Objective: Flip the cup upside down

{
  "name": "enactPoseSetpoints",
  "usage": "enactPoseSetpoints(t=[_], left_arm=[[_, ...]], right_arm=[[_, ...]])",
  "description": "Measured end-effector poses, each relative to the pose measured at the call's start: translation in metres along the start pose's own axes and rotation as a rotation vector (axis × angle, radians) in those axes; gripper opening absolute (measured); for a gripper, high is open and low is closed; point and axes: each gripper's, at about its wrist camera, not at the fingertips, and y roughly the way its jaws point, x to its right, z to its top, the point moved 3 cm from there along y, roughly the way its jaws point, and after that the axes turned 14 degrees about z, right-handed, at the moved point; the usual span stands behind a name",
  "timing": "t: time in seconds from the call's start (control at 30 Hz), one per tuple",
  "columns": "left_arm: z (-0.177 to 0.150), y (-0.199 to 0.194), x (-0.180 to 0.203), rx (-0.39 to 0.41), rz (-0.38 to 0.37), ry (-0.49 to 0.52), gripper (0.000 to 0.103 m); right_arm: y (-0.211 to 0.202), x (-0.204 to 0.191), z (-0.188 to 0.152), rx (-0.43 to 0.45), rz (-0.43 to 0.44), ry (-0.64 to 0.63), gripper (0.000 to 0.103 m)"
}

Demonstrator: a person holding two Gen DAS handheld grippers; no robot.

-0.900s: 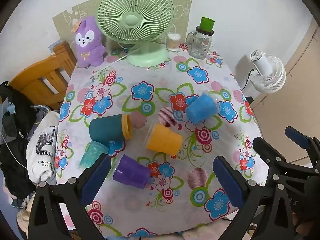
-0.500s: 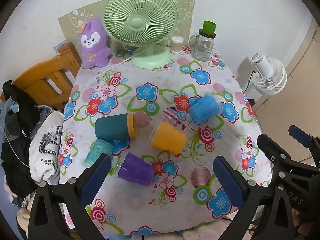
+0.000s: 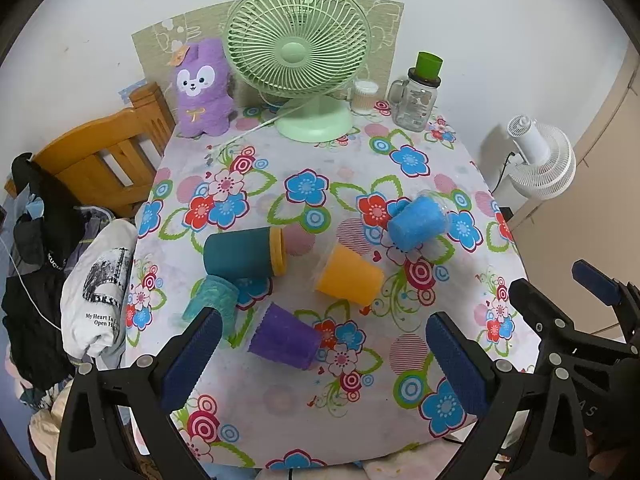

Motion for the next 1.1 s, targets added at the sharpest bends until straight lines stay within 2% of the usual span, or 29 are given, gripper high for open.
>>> enactPoseSetpoints(t=[0.67,1.1], left_arm=[[0.0025,-0.0038,-0.0092,0.021,0.008,0.000,0.103],[0.0020,-0.0012,0.0006,0.017,0.013,0.017,0.103]], right_arm=[[-0.0006,-0.0004,-0.0006,0.007,0.007,0.019,0.094],[0.0053,0.0048,-0.0035,0.001,0.020,0.039,0.094]])
